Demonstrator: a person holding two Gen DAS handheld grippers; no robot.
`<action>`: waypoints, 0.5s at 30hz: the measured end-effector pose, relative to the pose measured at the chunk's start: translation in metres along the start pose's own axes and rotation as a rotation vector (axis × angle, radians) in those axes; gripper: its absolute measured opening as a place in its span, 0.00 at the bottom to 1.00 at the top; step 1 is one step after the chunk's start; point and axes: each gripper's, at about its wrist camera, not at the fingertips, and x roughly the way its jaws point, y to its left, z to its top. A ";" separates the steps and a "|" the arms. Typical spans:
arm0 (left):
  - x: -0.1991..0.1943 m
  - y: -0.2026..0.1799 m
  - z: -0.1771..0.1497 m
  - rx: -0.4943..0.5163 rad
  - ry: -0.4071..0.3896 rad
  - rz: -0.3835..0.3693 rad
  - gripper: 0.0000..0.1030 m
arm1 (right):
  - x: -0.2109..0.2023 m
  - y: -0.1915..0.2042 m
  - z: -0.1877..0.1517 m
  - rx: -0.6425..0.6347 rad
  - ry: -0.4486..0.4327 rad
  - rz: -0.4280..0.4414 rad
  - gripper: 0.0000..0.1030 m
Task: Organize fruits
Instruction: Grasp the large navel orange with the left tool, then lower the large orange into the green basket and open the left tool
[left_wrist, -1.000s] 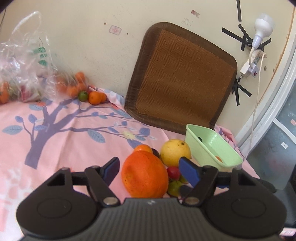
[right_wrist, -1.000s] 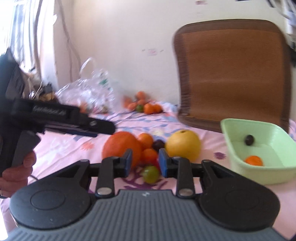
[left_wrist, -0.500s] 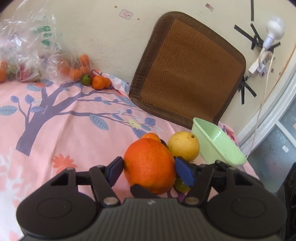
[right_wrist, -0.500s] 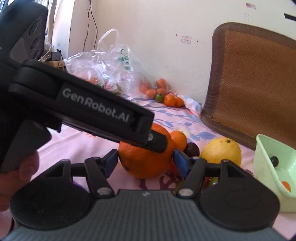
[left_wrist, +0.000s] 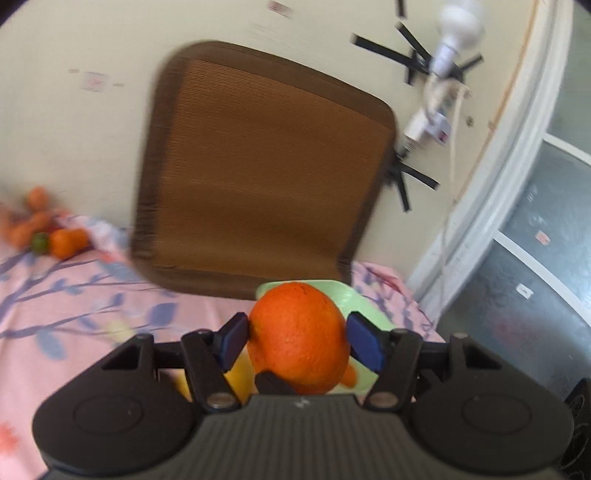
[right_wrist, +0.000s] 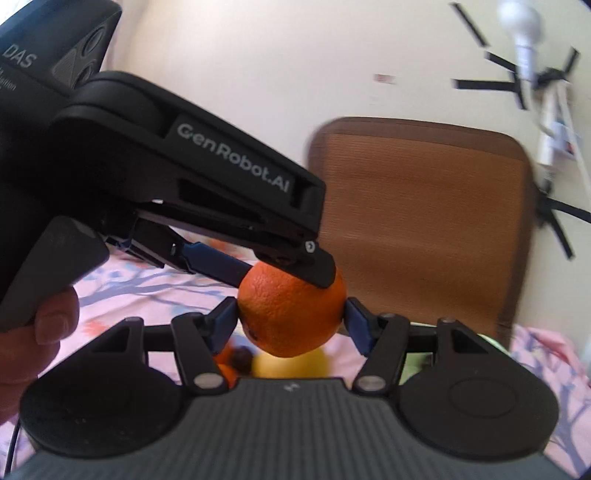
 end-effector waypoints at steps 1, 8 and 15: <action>0.013 -0.010 0.001 0.010 0.011 -0.017 0.58 | -0.001 -0.013 -0.002 0.013 0.004 -0.025 0.63; 0.101 -0.066 0.005 0.042 0.088 -0.092 0.58 | -0.001 -0.097 -0.018 0.064 0.056 -0.153 0.63; 0.149 -0.078 -0.004 0.023 0.158 -0.079 0.58 | 0.019 -0.132 -0.035 0.127 0.115 -0.183 0.63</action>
